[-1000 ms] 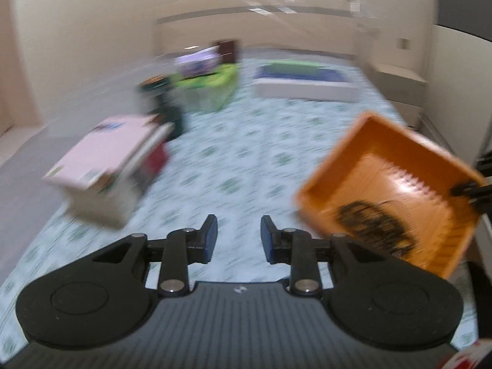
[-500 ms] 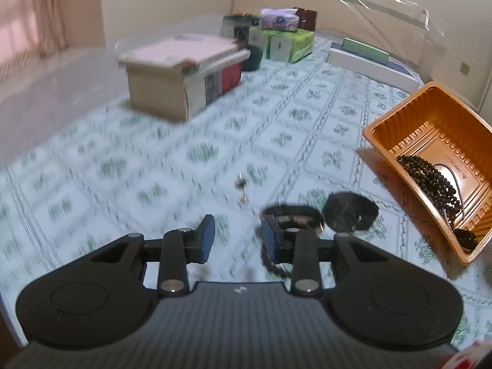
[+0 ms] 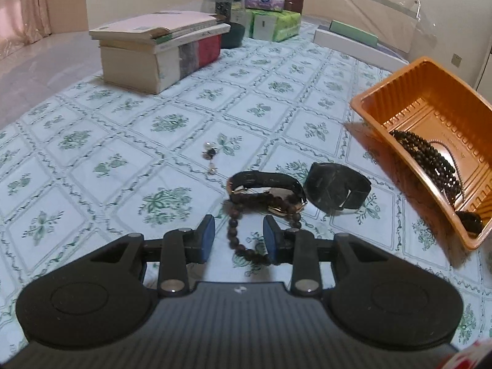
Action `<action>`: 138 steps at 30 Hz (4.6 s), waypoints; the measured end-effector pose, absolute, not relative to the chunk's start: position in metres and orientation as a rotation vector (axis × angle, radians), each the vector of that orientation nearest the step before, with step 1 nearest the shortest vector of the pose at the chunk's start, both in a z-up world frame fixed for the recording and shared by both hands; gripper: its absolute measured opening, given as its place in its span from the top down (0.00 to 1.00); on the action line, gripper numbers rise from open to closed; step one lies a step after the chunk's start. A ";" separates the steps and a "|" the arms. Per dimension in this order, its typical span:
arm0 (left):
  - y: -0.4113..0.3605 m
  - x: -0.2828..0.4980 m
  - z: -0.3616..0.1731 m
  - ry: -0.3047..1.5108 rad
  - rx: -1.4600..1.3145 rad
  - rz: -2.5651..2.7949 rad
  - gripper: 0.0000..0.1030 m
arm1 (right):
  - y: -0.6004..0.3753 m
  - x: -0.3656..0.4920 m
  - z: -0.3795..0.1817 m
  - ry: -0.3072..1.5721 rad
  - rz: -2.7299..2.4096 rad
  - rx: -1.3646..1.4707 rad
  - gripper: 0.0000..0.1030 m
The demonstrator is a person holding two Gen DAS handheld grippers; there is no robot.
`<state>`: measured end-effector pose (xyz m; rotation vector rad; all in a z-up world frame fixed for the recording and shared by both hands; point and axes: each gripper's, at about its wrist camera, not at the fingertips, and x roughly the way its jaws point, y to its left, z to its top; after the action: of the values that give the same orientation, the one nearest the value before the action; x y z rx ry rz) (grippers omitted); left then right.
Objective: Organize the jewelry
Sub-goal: 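Return the left tool to the pile and grasp a dark bead bracelet, then carry the dark bead bracelet into the tray and open the left tool, then grasp the black leather bracelet with silver clasp using the left tool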
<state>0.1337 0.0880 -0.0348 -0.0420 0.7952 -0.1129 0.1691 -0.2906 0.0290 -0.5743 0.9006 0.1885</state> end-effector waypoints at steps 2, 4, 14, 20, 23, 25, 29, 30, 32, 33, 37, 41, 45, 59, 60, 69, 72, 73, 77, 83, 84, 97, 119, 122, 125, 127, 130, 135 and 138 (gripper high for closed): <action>0.085 0.137 -0.039 0.797 -0.028 -0.112 0.71 | -0.290 0.169 0.029 0.901 0.189 -0.574 0.95; 0.082 0.141 -0.041 0.801 -0.005 -0.105 0.71 | -0.290 0.169 0.029 0.900 0.188 -0.574 0.95; 0.082 0.140 -0.044 0.838 0.038 -0.094 0.94 | -0.291 0.169 0.028 0.902 0.185 -0.575 0.95; 0.084 0.120 -0.024 0.802 0.060 -0.102 0.94 | -0.291 0.168 0.028 0.901 0.184 -0.577 0.95; 0.081 0.114 -0.008 0.772 0.070 -0.114 0.94 | -0.291 0.169 0.028 0.902 0.184 -0.577 0.95; 0.077 0.112 0.004 0.752 0.081 -0.130 0.94 | -0.291 0.169 0.028 0.902 0.184 -0.576 0.95; 0.068 0.111 0.024 0.710 0.083 -0.168 0.94 | -0.291 0.168 0.028 0.902 0.184 -0.576 0.95; 0.065 0.111 0.029 0.700 0.085 -0.178 0.94 | -0.291 0.168 0.028 0.902 0.184 -0.576 0.95; 0.058 0.111 0.036 0.684 0.093 -0.195 0.94 | -0.291 0.168 0.028 0.901 0.185 -0.577 0.95; 0.054 0.111 0.040 0.677 0.095 -0.205 0.94 | -0.291 0.169 0.028 0.901 0.185 -0.577 0.95; 0.038 0.114 0.050 0.656 0.099 -0.245 0.94 | -0.290 0.170 0.029 0.902 0.185 -0.577 0.95; 0.018 0.120 0.056 0.646 0.101 -0.296 0.94 | -0.290 0.170 0.029 0.901 0.186 -0.578 0.95; -0.008 0.124 0.062 0.636 0.095 -0.353 0.94 | -0.289 0.171 0.029 0.901 0.190 -0.579 0.95; -0.094 0.142 0.062 0.664 0.050 -0.571 0.94 | -0.288 0.174 0.027 0.901 0.214 -0.606 0.95; -0.100 0.143 0.060 0.670 0.048 -0.585 0.94 | -0.288 0.174 0.026 0.902 0.215 -0.607 0.95; -0.137 0.147 0.049 0.706 0.071 -0.647 0.94 | -0.290 0.174 0.027 0.898 0.222 -0.606 0.95; -0.145 0.149 0.046 0.721 0.089 -0.656 0.94 | -0.291 0.174 0.026 0.898 0.224 -0.602 0.95; -0.148 0.150 0.045 0.723 0.098 -0.658 0.92 | -0.291 0.173 0.026 0.899 0.224 -0.601 0.95; -0.139 0.152 0.048 0.709 0.101 -0.631 0.83 | -0.291 0.173 0.027 0.896 0.228 -0.598 0.95; -0.095 0.157 0.053 0.699 0.069 -0.524 0.82 | -0.293 0.173 0.026 0.896 0.229 -0.592 0.95; -0.087 0.157 0.052 0.699 0.066 -0.502 0.82 | -0.293 0.173 0.026 0.896 0.229 -0.592 0.95; 0.009 0.140 0.035 0.708 0.052 -0.230 0.75 | -0.294 0.174 0.026 0.899 0.228 -0.588 0.95; 0.073 0.138 -0.022 0.750 0.203 -0.063 0.46 | -0.292 0.173 0.025 0.901 0.202 -0.582 0.95; 0.069 0.145 -0.031 0.738 0.275 -0.064 0.47 | -0.291 0.175 0.025 0.907 0.198 -0.584 0.95; 0.062 0.149 -0.038 0.715 0.355 -0.087 0.52 | -0.291 0.176 0.025 0.912 0.198 -0.583 0.95; 0.056 0.150 -0.042 0.700 0.419 -0.109 0.54 | -0.291 0.177 0.025 0.914 0.197 -0.583 0.95; 0.047 0.152 -0.046 0.683 0.499 -0.129 0.57 | -0.291 0.177 0.025 0.915 0.194 -0.582 0.95; 0.039 0.157 -0.049 0.685 0.540 -0.142 0.75 | -0.292 0.177 0.024 0.918 0.193 -0.579 0.94; 0.038 0.159 -0.048 0.703 0.531 -0.141 0.87 | -0.292 0.177 0.024 0.918 0.192 -0.579 0.94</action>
<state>0.1591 0.0381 -0.0480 0.5306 0.7031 -0.1406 0.1771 -0.2924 0.0239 -0.5789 0.9177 0.1924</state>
